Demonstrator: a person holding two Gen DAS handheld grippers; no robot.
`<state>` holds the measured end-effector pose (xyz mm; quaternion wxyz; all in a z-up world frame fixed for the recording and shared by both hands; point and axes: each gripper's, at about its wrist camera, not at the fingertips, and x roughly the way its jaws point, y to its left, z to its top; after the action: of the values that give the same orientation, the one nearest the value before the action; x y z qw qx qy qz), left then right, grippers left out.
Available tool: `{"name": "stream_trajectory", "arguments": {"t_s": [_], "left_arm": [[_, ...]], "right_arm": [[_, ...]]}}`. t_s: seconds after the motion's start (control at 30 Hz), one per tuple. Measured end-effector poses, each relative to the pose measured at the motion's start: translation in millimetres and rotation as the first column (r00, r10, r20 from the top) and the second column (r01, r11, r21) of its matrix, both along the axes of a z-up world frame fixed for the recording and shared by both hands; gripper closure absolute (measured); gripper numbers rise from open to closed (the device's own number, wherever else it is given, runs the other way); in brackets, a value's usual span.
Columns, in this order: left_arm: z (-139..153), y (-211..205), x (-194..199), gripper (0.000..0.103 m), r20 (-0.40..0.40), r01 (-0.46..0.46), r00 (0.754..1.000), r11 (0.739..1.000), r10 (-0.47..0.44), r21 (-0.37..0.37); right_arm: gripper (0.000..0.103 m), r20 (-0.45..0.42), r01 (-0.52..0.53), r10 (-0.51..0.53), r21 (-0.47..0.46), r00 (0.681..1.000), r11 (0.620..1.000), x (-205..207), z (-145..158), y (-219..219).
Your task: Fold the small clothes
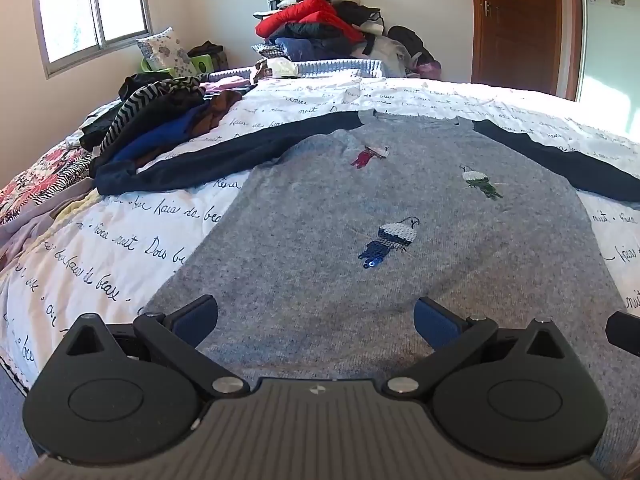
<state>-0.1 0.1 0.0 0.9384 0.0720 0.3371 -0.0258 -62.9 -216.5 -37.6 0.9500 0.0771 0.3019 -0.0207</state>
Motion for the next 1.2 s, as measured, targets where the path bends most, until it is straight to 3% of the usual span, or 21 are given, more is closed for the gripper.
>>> {"name": "stream_trajectory", "arguments": {"t_s": [1.2], "left_arm": [[-4.2,-3.4,-0.2,0.000,-0.003,0.003,1.000,1.000,-0.003,0.006]], "right_arm": [[0.000,0.005,-0.007,0.006,0.015,1.000,1.000,-1.6,-1.7,-0.6]]}}
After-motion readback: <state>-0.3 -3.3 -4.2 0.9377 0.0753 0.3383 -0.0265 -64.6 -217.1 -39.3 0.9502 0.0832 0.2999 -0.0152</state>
